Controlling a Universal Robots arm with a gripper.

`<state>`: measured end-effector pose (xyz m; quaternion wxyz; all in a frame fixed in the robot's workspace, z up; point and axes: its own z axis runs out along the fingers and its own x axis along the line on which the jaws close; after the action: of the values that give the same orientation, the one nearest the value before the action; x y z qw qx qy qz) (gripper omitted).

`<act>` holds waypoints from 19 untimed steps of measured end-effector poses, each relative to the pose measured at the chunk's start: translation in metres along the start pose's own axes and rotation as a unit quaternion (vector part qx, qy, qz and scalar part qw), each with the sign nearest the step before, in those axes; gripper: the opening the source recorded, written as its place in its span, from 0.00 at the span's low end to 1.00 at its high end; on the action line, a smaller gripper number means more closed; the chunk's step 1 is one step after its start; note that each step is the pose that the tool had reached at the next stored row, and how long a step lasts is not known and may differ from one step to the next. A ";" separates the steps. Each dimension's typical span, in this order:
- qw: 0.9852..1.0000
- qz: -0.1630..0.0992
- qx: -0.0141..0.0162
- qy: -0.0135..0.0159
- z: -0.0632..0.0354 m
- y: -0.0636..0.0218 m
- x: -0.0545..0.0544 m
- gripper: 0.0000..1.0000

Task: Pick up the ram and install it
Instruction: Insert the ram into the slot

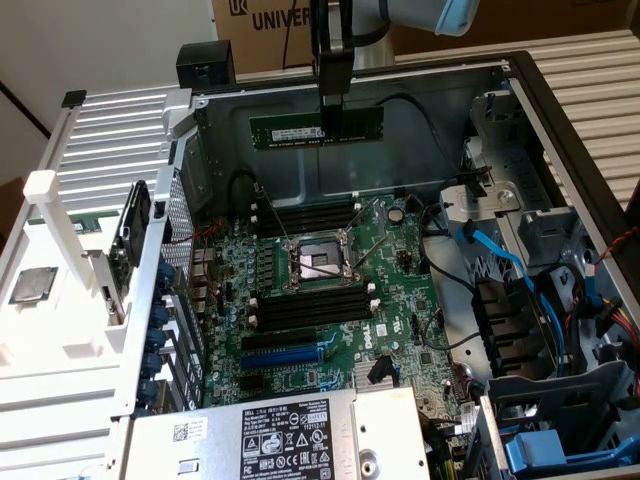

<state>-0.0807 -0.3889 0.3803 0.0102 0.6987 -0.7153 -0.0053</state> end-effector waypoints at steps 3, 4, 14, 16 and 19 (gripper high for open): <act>1.000 -0.002 0.000 -0.002 0.0005 0.0026 0.002 0.13; 1.000 -0.002 0.000 -0.003 0.0005 0.0032 0.002 0.13; 1.000 -0.024 0.001 -0.008 0.0032 0.0109 0.007 0.13; 1.000 -0.023 0.003 -0.008 0.0053 0.0116 0.007 0.13; 1.000 -0.020 0.006 -0.008 0.0109 0.0156 0.007 0.13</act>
<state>-0.0968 -0.3954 0.3698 0.0006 0.7129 -0.7012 -0.0070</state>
